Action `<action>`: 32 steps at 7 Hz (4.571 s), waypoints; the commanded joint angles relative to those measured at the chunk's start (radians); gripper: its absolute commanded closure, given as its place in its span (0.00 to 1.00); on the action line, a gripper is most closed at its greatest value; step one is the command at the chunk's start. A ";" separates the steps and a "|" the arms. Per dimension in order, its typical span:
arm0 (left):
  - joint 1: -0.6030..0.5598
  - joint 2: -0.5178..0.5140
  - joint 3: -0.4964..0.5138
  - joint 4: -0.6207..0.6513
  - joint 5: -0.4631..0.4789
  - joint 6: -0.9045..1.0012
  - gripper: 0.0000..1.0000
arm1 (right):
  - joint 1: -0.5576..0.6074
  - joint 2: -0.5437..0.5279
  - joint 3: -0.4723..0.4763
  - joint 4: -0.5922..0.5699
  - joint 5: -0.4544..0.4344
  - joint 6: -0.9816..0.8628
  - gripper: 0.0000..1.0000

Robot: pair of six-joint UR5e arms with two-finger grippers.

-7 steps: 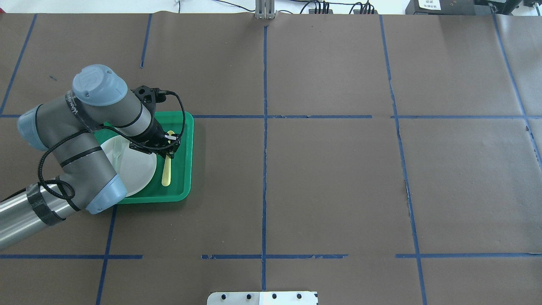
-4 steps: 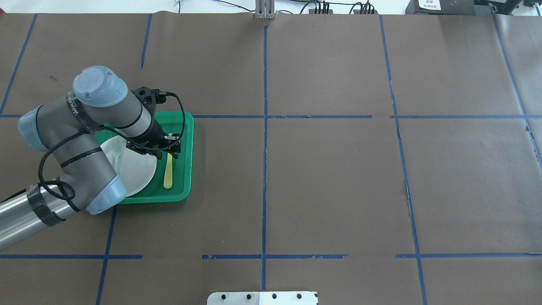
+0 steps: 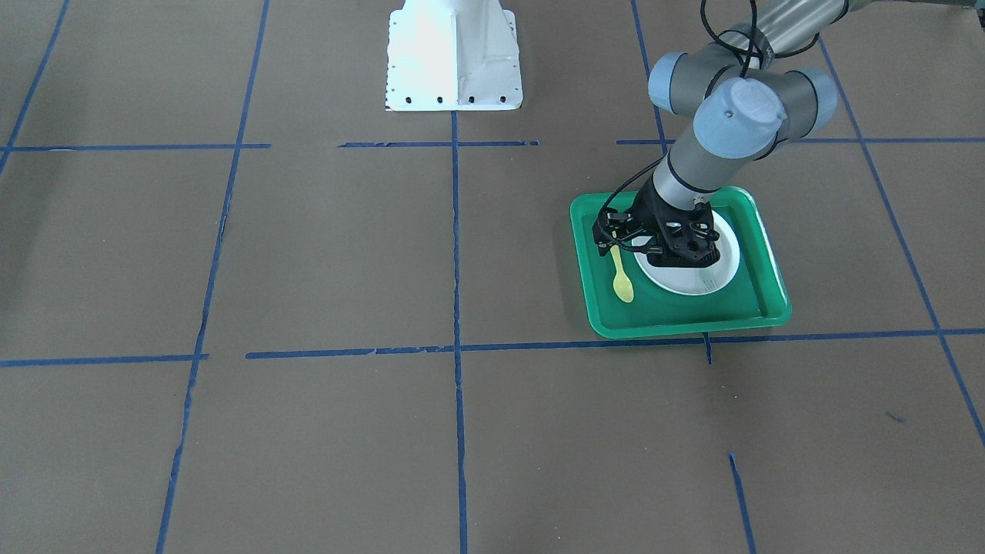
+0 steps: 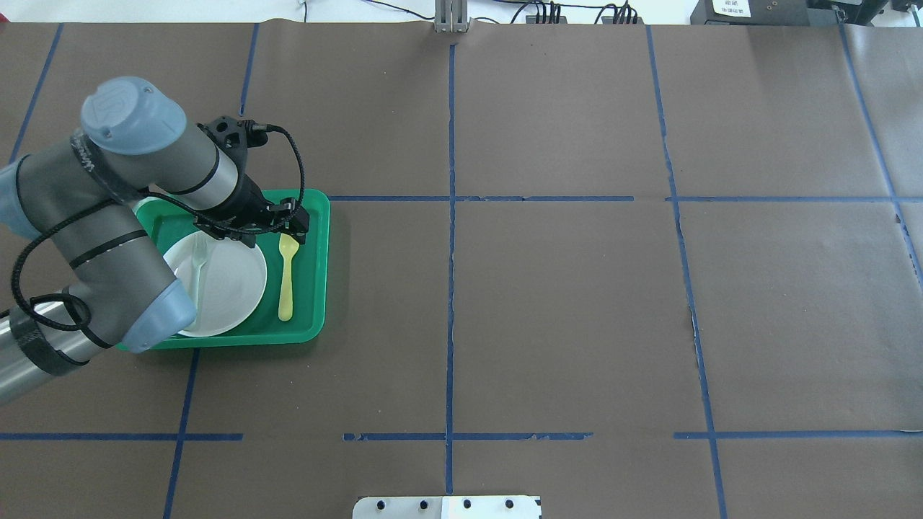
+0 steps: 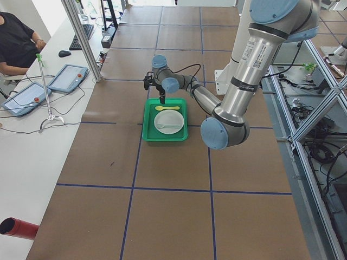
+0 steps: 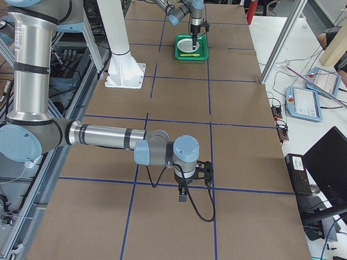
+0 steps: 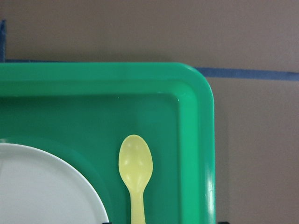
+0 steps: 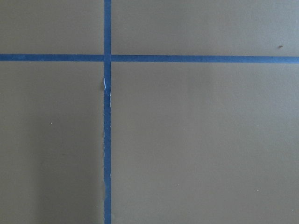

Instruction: Place spoon

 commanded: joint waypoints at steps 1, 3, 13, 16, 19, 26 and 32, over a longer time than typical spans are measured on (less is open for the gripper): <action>-0.143 0.012 -0.124 0.145 -0.003 0.203 0.00 | 0.000 0.000 0.000 0.000 0.000 0.000 0.00; -0.301 0.056 -0.145 0.264 -0.005 0.529 0.00 | 0.000 0.000 0.000 0.001 0.000 0.000 0.00; -0.784 0.468 0.122 0.229 -0.143 1.235 0.00 | 0.000 0.000 0.000 0.000 0.000 0.000 0.00; -0.799 0.468 0.122 0.230 -0.143 1.237 0.00 | 0.000 0.000 0.000 0.000 0.000 -0.001 0.00; -0.807 0.469 0.125 0.227 -0.191 1.235 0.00 | 0.000 0.000 0.000 0.000 0.000 0.000 0.00; -0.808 0.472 0.128 0.226 -0.205 1.237 0.00 | 0.000 0.000 0.000 0.000 0.000 0.000 0.00; -0.814 0.471 0.124 0.226 -0.207 1.237 0.00 | 0.000 0.000 0.000 0.000 0.000 0.000 0.00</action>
